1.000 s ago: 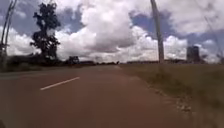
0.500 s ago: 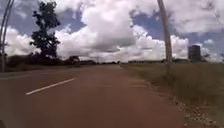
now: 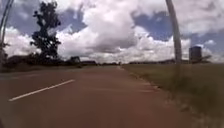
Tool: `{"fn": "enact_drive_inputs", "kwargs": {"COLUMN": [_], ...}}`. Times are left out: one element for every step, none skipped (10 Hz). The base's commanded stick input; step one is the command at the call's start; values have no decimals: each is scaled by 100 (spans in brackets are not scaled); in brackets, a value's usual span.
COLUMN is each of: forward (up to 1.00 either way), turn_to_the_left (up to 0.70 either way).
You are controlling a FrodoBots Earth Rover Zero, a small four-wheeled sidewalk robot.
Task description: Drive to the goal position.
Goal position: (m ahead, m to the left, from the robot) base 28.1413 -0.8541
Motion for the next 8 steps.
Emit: {"fn": "enact_drive_inputs", "kwargs": {"forward": [100, 100, 100, 100, 100, 100, 100, 100], "turn_to_the_left": [0, 0, 0, 0, 0, 0, 0, 0]}}
